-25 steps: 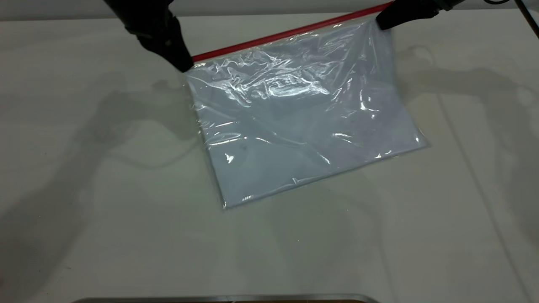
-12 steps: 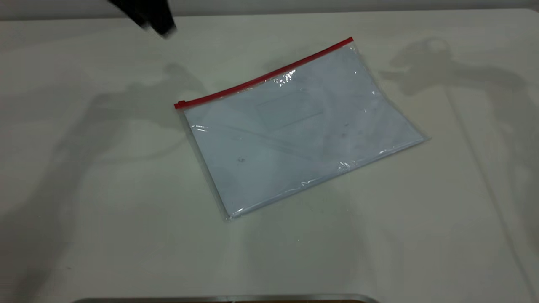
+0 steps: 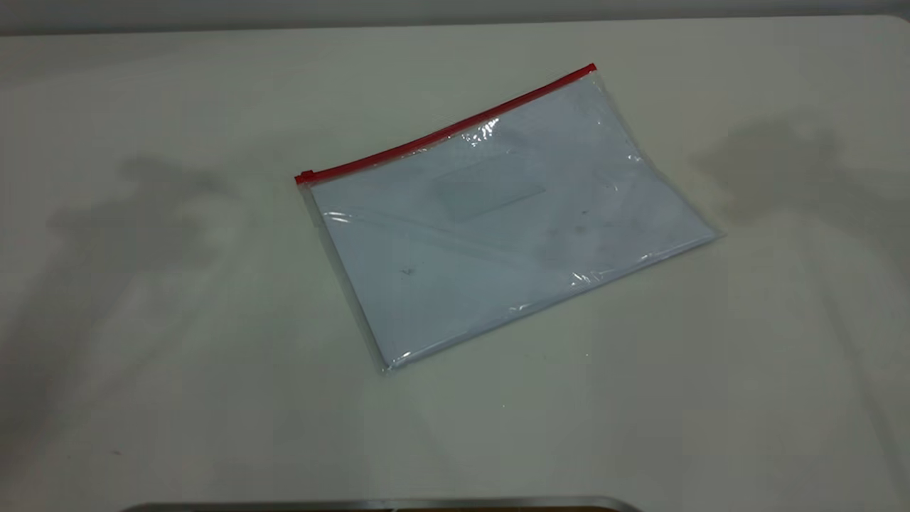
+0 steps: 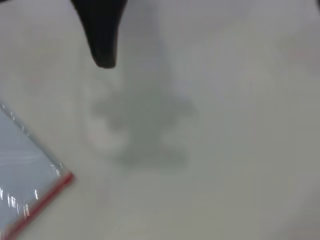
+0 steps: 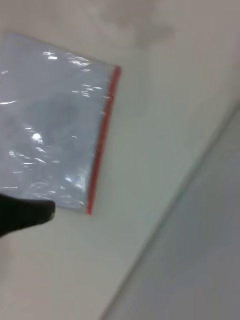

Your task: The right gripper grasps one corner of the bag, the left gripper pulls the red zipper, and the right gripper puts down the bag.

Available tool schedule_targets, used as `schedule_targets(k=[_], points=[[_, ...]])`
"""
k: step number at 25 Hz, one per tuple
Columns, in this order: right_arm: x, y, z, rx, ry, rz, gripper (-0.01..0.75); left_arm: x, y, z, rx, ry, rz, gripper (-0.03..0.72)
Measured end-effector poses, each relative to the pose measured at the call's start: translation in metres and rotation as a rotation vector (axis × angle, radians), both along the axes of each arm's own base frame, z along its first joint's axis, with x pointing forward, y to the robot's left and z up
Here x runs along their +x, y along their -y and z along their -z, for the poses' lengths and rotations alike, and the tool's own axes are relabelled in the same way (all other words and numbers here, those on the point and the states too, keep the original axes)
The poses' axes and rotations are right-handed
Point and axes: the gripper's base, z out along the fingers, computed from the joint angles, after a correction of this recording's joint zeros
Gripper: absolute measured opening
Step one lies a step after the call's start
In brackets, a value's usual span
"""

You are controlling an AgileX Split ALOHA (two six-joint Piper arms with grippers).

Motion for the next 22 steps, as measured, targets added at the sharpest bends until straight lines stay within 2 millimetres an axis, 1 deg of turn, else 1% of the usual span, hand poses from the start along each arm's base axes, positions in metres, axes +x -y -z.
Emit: schedule_targets(k=[2, 4, 6, 8, 9, 10, 12, 13, 14, 19, 22], points=[[-0.024, 0.001, -0.025, 0.026, 0.028, 0.075, 0.526, -0.018, -0.004, -0.023, -0.016, 0.067, -0.01, 0.543], [-0.048, 0.002, -0.046, 0.059, 0.048, 0.157, 0.507, -0.033, -0.006, -0.039, -0.031, 0.119, -0.017, 0.538], [-0.07, 0.005, -0.057, 0.058, 0.056, 0.227, 0.489, -0.05, -0.01, -0.056, -0.055, 0.172, -0.041, 0.537], [-0.095, 0.007, -0.059, 0.045, 0.056, 0.266, 0.47, -0.067, -0.013, -0.068, -0.086, 0.214, -0.077, 0.537], [-0.106, 0.007, -0.057, 0.038, 0.049, 0.277, 0.46, -0.078, -0.015, -0.074, -0.101, 0.235, -0.092, 0.537], [-0.119, 0.007, -0.053, 0.037, 0.033, 0.285, 0.451, -0.087, -0.017, -0.075, -0.11, 0.242, -0.105, 0.537], [-0.142, 0.005, -0.037, 0.039, -0.014, 0.289, 0.437, -0.112, -0.021, -0.077, -0.125, 0.256, -0.113, 0.537], [-0.155, 0.004, -0.031, 0.045, -0.025, 0.286, 0.431, -0.122, -0.023, -0.071, -0.125, 0.245, -0.116, 0.537], [-0.168, 0.003, -0.022, 0.049, -0.048, 0.284, 0.427, -0.138, -0.026, -0.067, -0.127, 0.245, -0.116, 0.537], [-0.227, -0.002, 0.024, 0.055, -0.116, 0.28, 0.423, -0.197, -0.038, -0.028, -0.119, 0.2, -0.12, 0.537], [-0.262, -0.004, 0.042, 0.052, -0.097, 0.274, 0.423, -0.228, -0.043, -0.007, -0.122, 0.201, -0.119, 0.537]])
